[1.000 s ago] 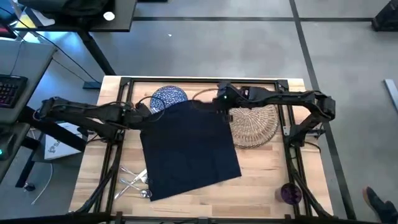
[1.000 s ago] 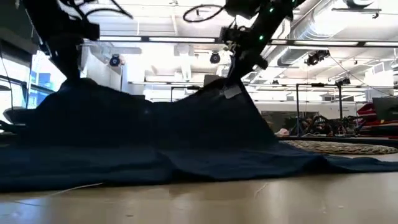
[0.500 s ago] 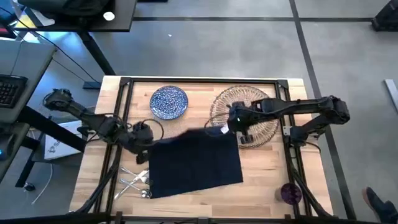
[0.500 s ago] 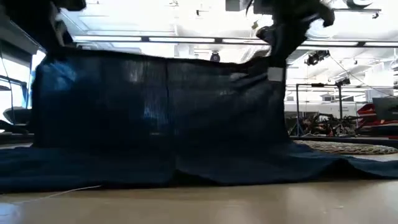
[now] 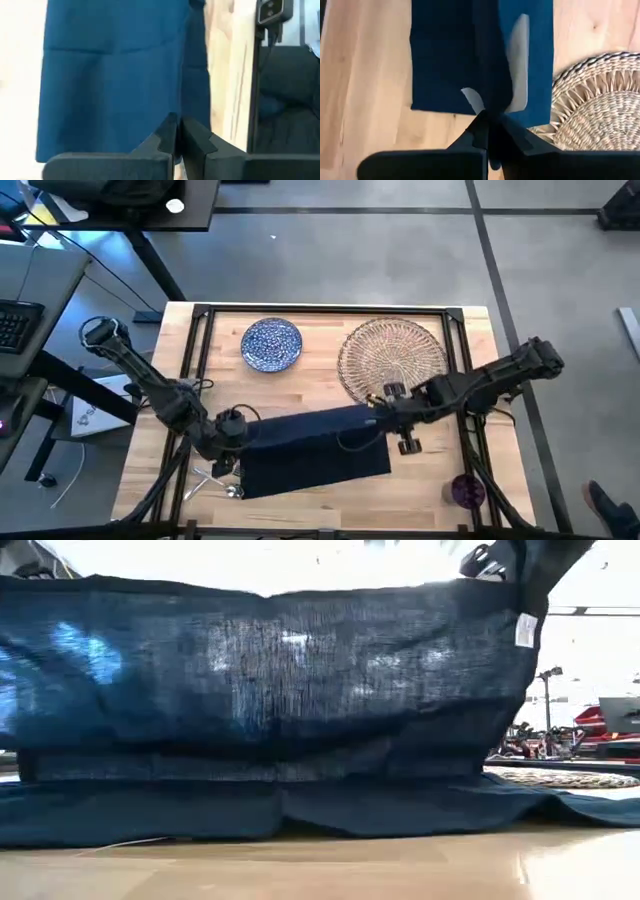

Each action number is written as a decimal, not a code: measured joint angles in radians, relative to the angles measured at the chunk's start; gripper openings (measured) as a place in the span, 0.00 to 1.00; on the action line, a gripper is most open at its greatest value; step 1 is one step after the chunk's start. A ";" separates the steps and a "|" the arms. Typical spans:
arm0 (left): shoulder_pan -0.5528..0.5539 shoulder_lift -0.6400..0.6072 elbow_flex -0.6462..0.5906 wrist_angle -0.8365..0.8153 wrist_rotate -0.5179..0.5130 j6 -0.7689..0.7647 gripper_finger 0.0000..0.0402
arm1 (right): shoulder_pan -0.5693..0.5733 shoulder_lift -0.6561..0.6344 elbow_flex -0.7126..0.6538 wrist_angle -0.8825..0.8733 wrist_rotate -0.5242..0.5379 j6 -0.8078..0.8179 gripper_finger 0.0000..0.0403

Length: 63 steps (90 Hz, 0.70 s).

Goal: Set table place
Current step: Fold the blue table napkin

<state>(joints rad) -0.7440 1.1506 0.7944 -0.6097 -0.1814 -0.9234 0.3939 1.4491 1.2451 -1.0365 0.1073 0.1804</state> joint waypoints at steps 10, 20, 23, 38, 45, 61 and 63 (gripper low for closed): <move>-0.022 0.048 0.000 0.066 0.000 0.000 0.00 | 0.045 0.037 0.000 0.008 0.039 0.047 0.00; -0.026 0.095 0.000 0.104 0.007 -0.004 0.00 | 0.084 0.094 0.000 0.044 0.024 0.068 0.00; -0.026 0.111 0.000 0.109 0.023 -0.012 0.00 | 0.095 0.116 0.000 0.058 0.007 0.074 0.00; -0.030 0.178 0.000 0.190 0.093 -0.028 0.00 | 0.147 0.218 0.000 0.116 -0.049 0.090 0.00; -0.029 0.211 0.000 0.241 0.106 -0.032 0.00 | 0.160 0.257 0.000 0.124 -0.060 0.086 0.00; -0.028 0.279 0.000 0.334 0.128 0.008 0.00 | 0.170 0.326 0.000 0.122 -0.080 0.044 0.00; -0.028 0.284 0.000 0.338 0.131 0.007 0.00 | 0.170 0.333 0.000 0.122 -0.083 0.041 0.00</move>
<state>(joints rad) -0.7718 1.4342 0.7944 -0.2716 -0.0502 -0.9164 0.5640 1.7818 1.2449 -0.9146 0.0240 0.2209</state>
